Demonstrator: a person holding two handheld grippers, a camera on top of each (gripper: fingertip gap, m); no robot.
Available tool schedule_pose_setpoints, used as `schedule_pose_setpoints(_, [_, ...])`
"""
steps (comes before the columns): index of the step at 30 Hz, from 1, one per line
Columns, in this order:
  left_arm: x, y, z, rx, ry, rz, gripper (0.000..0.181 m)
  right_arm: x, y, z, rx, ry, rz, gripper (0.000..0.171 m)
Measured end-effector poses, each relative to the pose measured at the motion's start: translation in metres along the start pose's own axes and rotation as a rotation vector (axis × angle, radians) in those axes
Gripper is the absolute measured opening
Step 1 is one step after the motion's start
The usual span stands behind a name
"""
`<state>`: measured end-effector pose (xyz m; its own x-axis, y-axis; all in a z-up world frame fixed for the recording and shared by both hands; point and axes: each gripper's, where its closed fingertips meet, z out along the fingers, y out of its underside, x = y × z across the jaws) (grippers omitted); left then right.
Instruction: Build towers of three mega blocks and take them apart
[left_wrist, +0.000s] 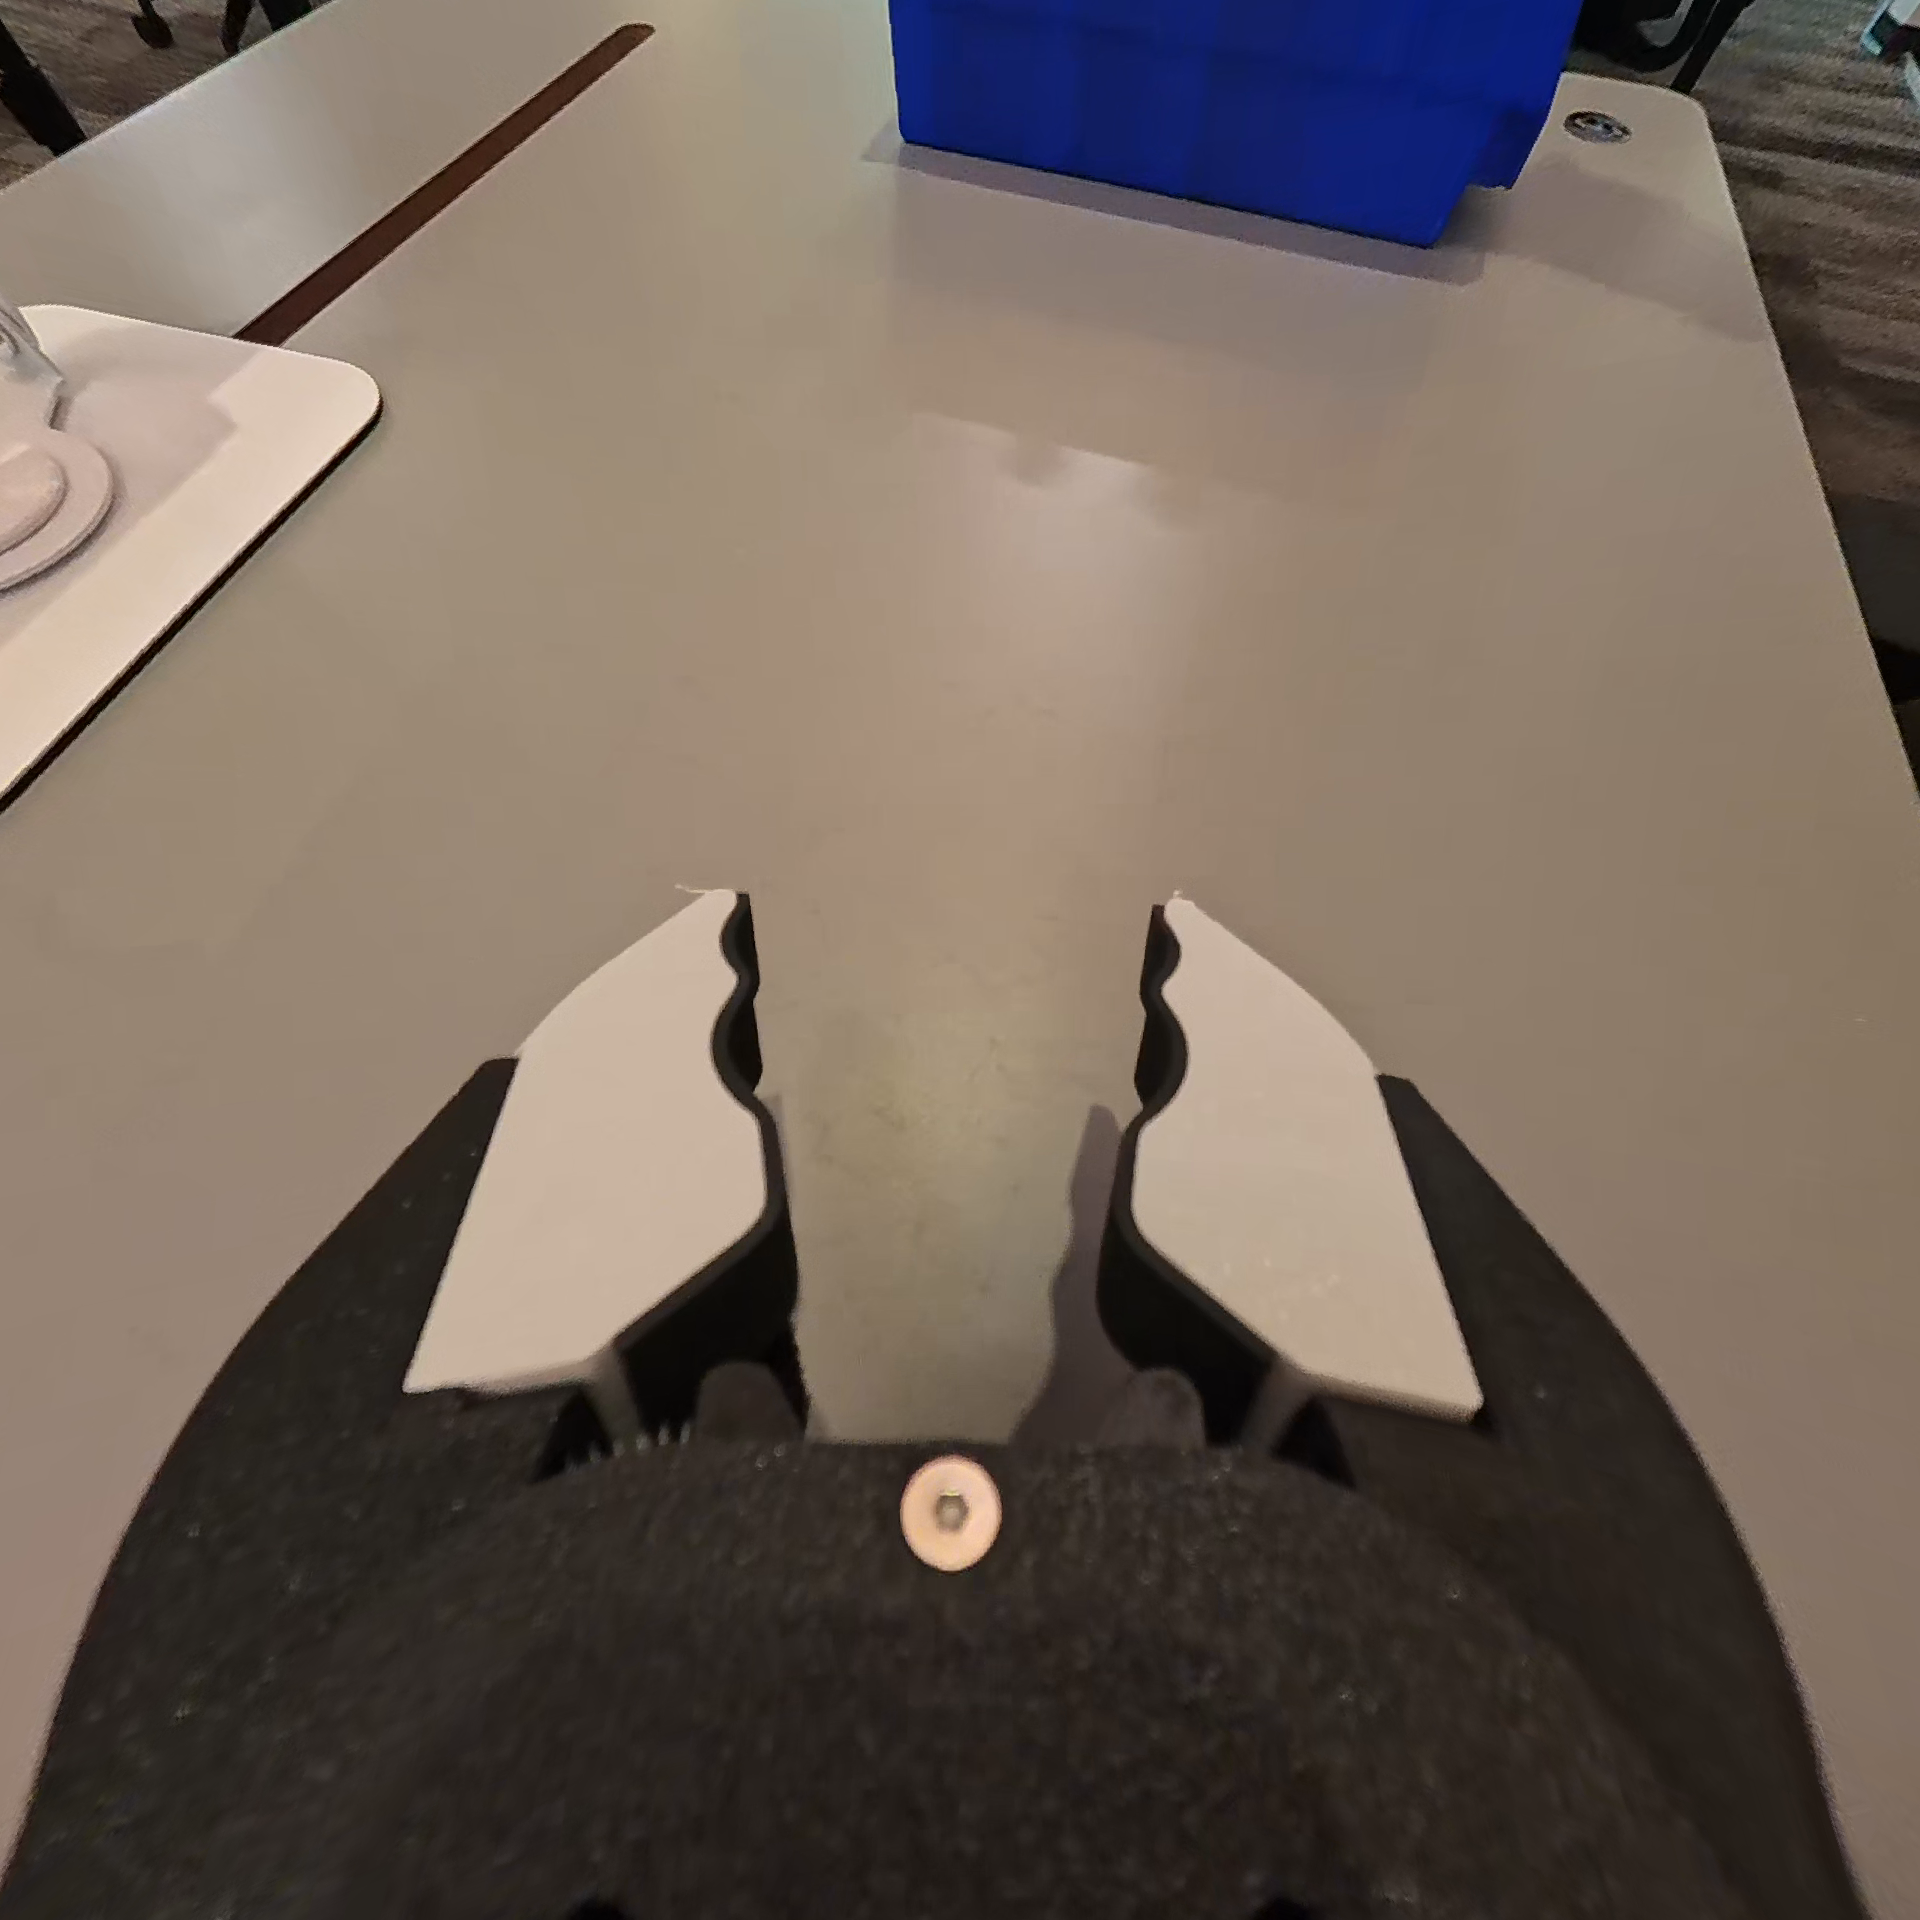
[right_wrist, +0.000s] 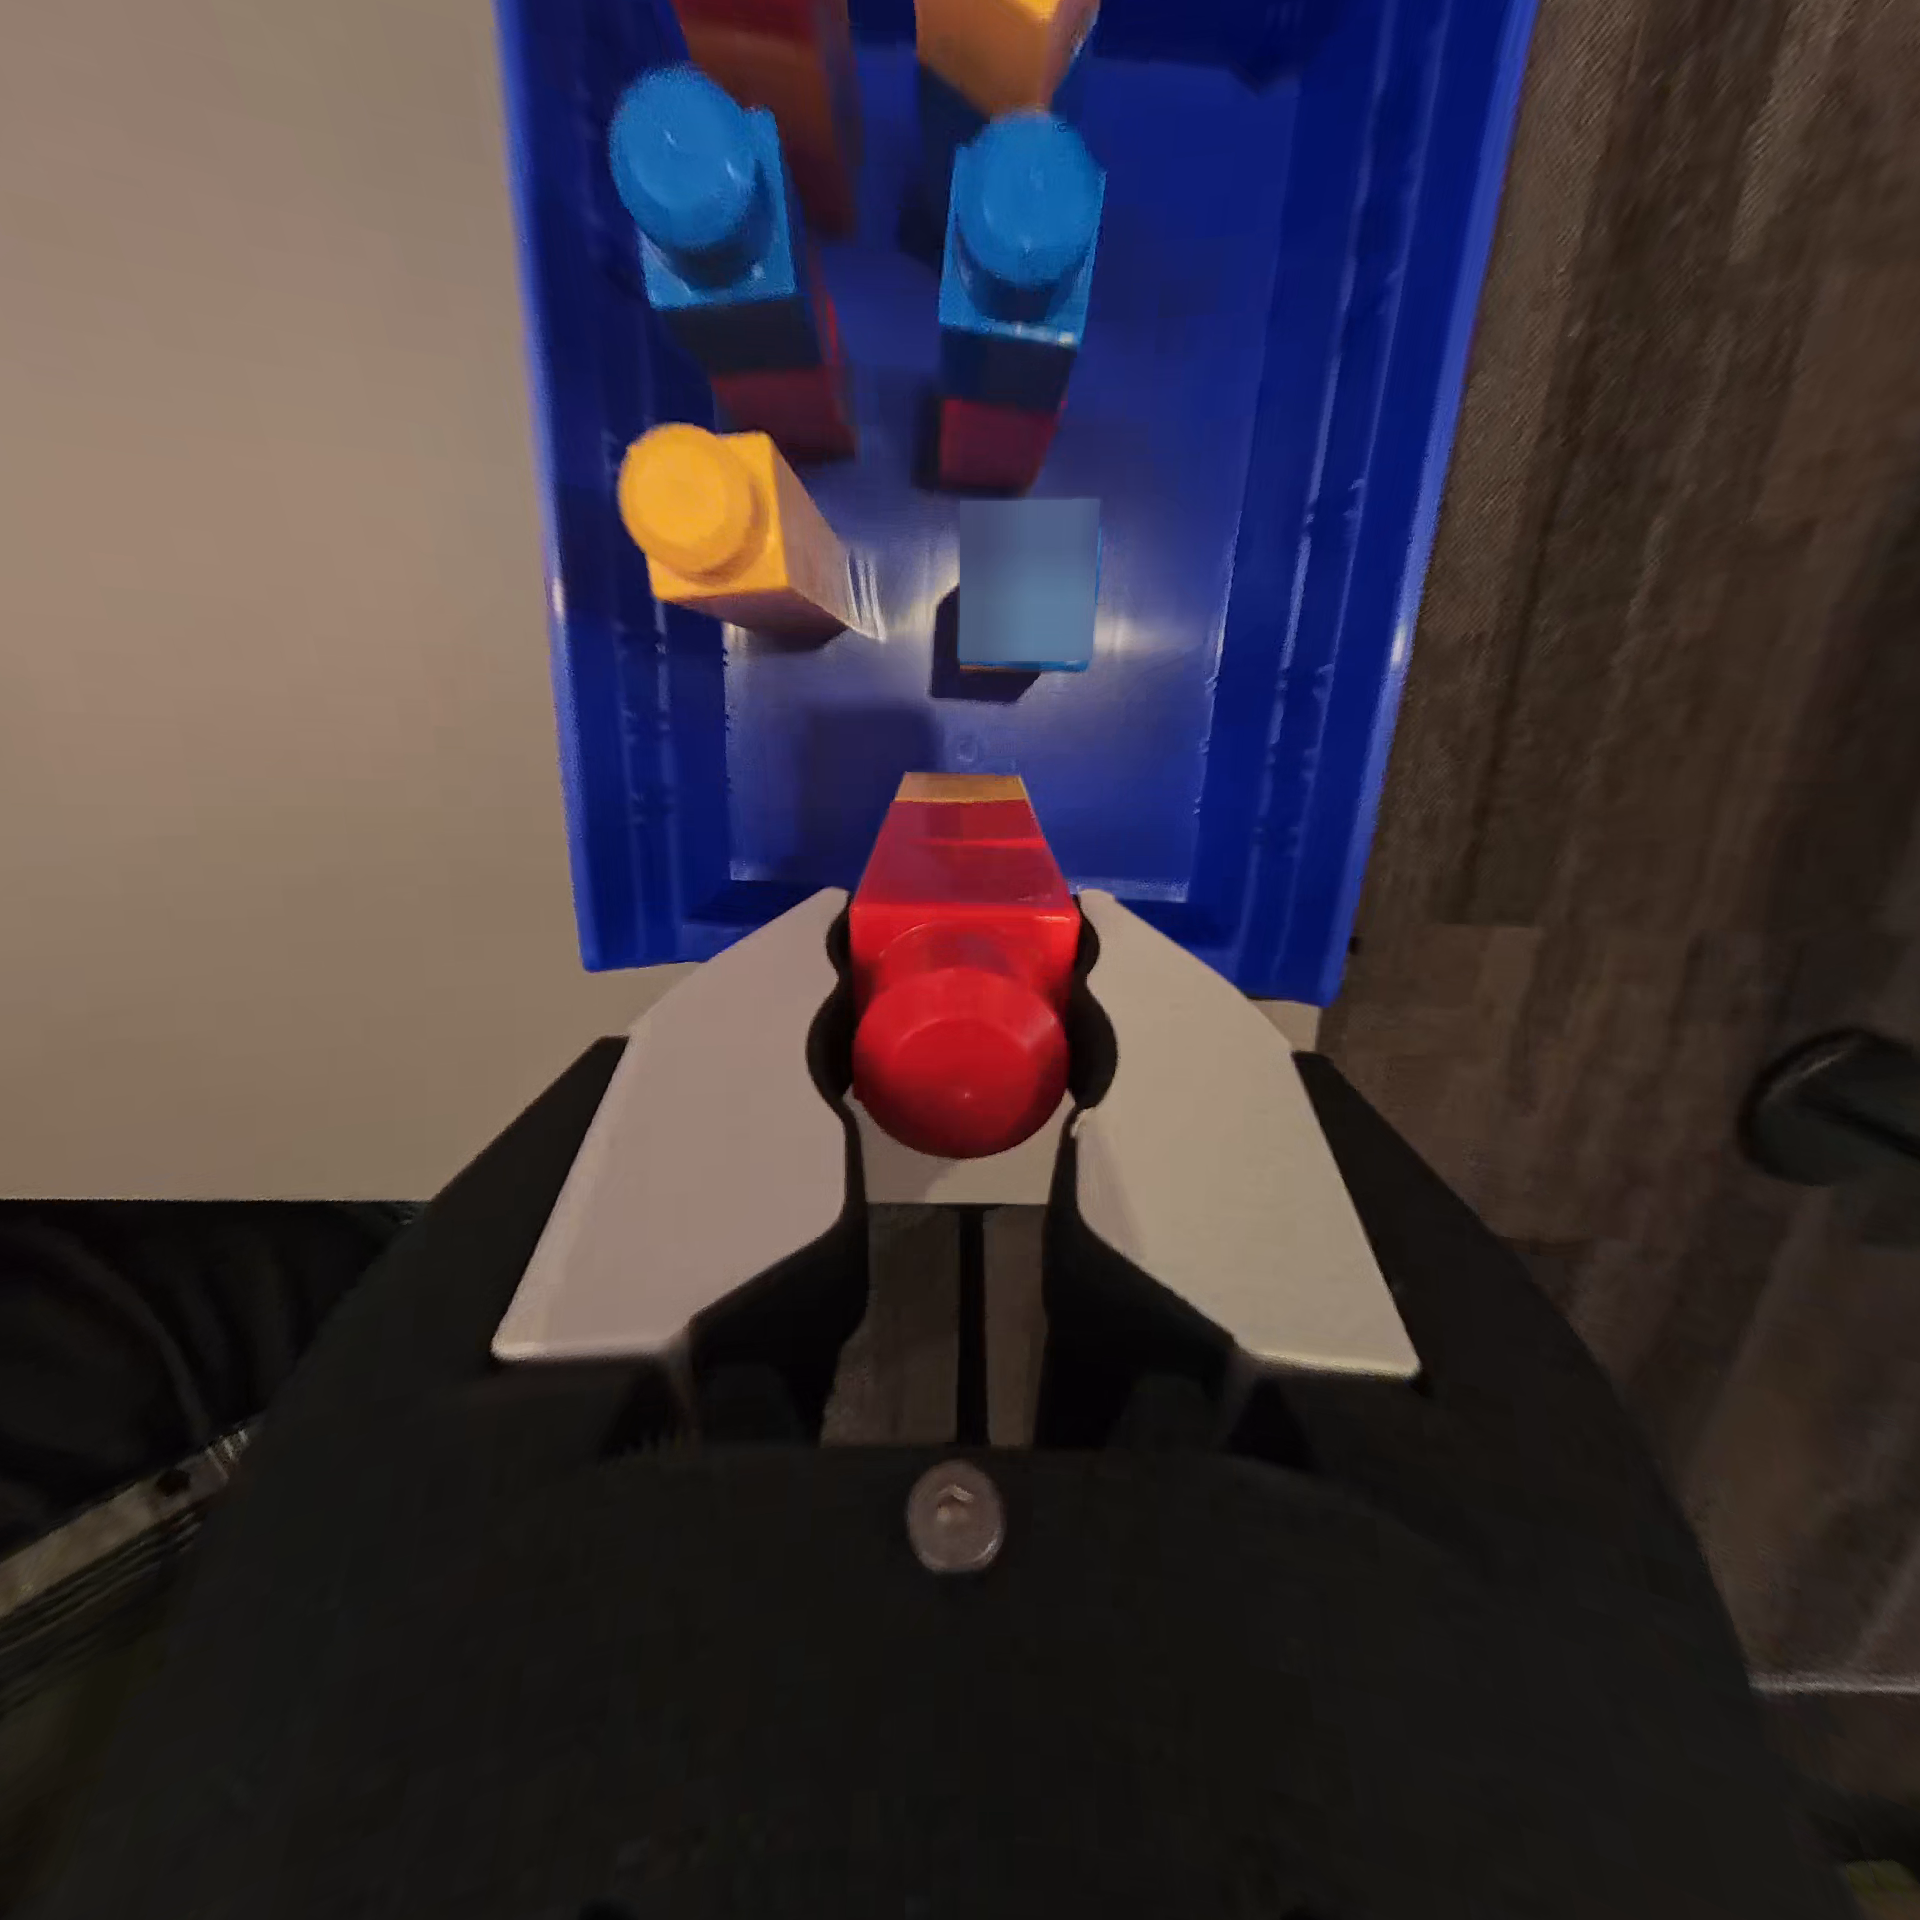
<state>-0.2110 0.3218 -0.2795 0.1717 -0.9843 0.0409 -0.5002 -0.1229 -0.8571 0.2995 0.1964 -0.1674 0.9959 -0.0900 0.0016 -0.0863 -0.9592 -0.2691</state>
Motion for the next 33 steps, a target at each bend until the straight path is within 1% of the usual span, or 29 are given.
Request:
schedule_pose_setpoints(5, [0.002,0.005,0.003,-0.020,0.008,0.007,0.069,0.008,0.014,0.044,-0.055,-0.017,0.015,0.036])
schedule_pose_setpoints(14, [0.005,0.010,0.007,-0.054,0.013,0.037,0.069,0.011,0.019,0.088,-0.101,-0.034,0.026,0.036])
schedule_pose_setpoints(21, [0.004,0.010,0.007,-0.049,0.014,0.029,0.069,0.016,0.020,0.094,-0.109,0.003,0.022,0.036])
schedule_pose_setpoints(22, [0.004,0.009,0.007,-0.045,0.014,0.029,0.069,0.017,0.020,0.094,-0.105,0.014,0.016,0.044])
schedule_pose_setpoints(23, [0.005,0.008,0.007,-0.040,0.017,0.026,0.069,0.017,0.019,0.093,-0.097,0.020,0.003,0.062])
schedule_pose_setpoints(24, [0.005,0.008,0.007,-0.034,0.018,0.023,0.069,0.016,0.017,0.091,-0.080,0.020,-0.011,0.076])
schedule_pose_setpoints(25, [0.004,0.007,0.007,-0.028,0.018,0.021,0.070,0.014,0.013,0.086,-0.053,0.012,-0.019,0.085])
schedule_pose_setpoints(27, [0.004,0.005,0.005,-0.017,0.014,0.020,0.071,0.007,0.006,0.070,0.009,-0.019,-0.027,0.094])
schedule_pose_setpoints(29, [0.003,0.001,0.003,0.002,0.004,0.020,0.071,0.002,-0.002,0.044,0.099,-0.016,-0.052,0.095])
schedule_pose_setpoints(33, [0.000,-0.010,-0.004,0.064,-0.008,0.001,0.073,-0.013,-0.016,-0.032,0.373,0.059,-0.102,0.094])
